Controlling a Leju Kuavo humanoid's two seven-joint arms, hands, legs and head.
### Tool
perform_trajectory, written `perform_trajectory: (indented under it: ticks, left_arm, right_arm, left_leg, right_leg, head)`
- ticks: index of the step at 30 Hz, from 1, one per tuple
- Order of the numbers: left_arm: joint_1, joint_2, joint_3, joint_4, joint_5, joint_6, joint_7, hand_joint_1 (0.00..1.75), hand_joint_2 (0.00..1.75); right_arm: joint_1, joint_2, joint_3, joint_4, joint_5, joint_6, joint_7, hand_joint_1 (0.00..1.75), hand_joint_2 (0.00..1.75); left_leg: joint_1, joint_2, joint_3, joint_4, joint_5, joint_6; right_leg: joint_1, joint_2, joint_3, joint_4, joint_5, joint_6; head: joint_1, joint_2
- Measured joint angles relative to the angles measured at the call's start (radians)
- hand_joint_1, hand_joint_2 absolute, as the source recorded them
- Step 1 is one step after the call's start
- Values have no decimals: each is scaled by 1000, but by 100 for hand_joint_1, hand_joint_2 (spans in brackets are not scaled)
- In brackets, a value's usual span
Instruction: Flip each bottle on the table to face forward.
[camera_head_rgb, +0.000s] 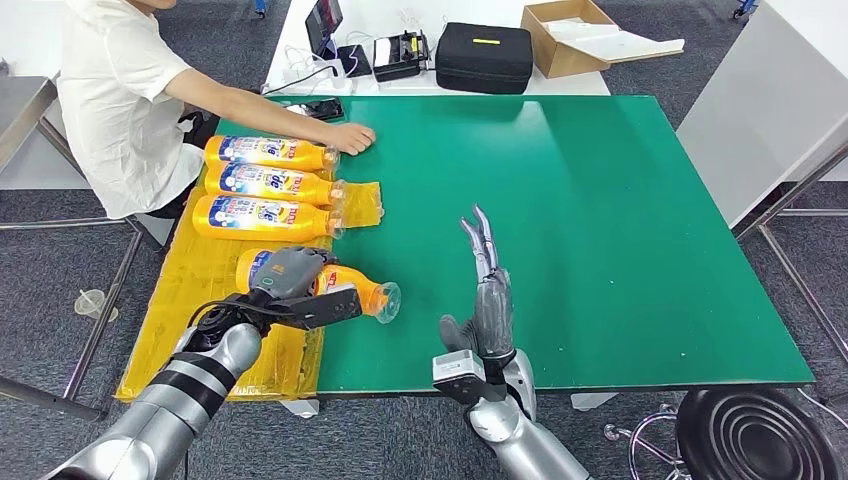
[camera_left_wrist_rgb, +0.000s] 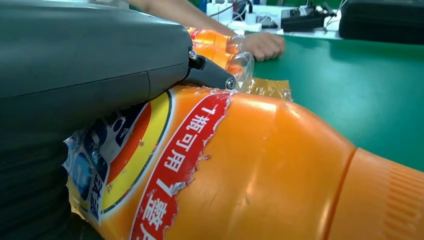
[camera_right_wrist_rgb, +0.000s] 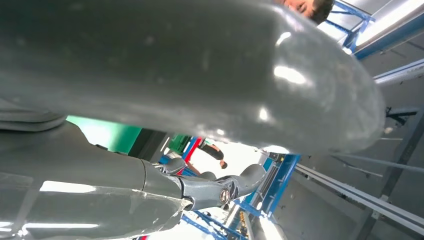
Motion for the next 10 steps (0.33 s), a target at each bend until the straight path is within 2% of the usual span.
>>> perform_trajectory:
  ticks: [5, 6, 9, 10]
  left_arm:
    - [-32, 3, -1, 48, 8, -25, 5, 170, 175]
    - [-39, 4, -1, 60, 11, -34, 10, 160, 175]
    - [-54, 5, 0, 92, 29, -55, 18, 95, 175]
    - [-56, 5, 1, 97, 33, -57, 18, 82, 175]
  right_arm:
    - [-4, -5, 9, 5, -13, 0, 0, 0, 0]
    - [-5, -6, 11, 6, -17, 0, 0, 0, 0]
    - [-5, -10, 14, 11, -33, 0, 0, 0, 0]
    - [-5, -10, 15, 11, -35, 0, 0, 0, 0]
  left_leg:
    - [0, 0, 0, 0, 0, 0]
    - [0, 0, 0, 0, 0, 0]
    - [0, 0, 0, 0, 0, 0]
    - [0, 0, 0, 0, 0, 0]
  right_leg:
    - [0, 0, 0, 0, 0, 0]
    - [0, 0, 0, 0, 0, 0]
    - [0, 0, 0, 0, 0, 0]
    - [0, 0, 0, 0, 0, 0]
  head:
    - [0, 0]
    - [0, 0]
    - [0, 0]
    - [0, 0]
